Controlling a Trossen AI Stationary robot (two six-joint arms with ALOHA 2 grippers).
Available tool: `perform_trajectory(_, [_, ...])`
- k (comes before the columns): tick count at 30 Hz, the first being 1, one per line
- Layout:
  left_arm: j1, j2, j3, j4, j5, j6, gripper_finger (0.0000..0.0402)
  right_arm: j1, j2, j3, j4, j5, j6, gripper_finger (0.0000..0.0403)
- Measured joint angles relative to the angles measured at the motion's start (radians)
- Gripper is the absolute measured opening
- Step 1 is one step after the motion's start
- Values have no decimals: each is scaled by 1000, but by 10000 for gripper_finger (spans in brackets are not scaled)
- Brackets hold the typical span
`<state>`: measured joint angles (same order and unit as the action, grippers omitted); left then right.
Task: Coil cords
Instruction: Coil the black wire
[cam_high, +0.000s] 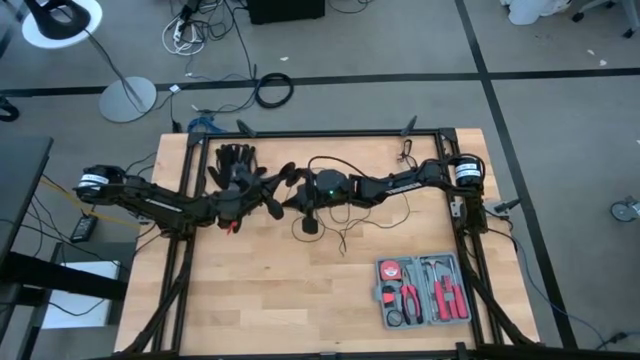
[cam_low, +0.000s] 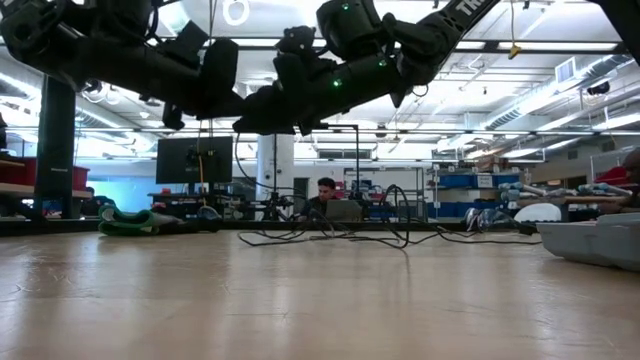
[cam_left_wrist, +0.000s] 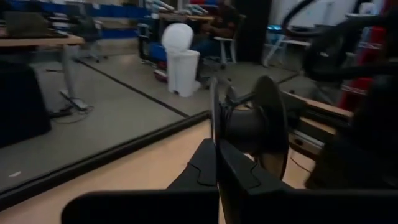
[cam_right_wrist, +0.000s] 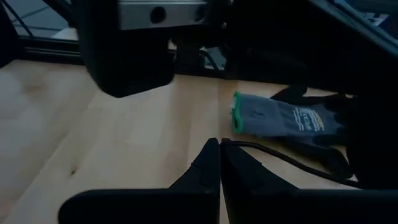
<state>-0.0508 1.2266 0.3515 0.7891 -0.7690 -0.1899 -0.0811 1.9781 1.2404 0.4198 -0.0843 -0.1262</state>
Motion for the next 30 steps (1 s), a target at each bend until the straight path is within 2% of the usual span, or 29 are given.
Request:
perform_trajectory(10, [-1, 0, 0, -32, 80, 4, 0, -8, -1, 0, 20, 19, -25, 0])
perform_trajectory(17, [-2, 0, 0, -157, 85, 0, 0, -8, -1, 0, 22, 15, -25, 0])
perform_trajectory(26, [-2, 0, 0, -234, 75, 26, 0, -16, -1, 0, 15, 6, 10, 0])
perform_trajectory(30, [-2, 0, 0, -282, 74, 17, 0, -33, -28, 0, -61, 4, 65, 0])
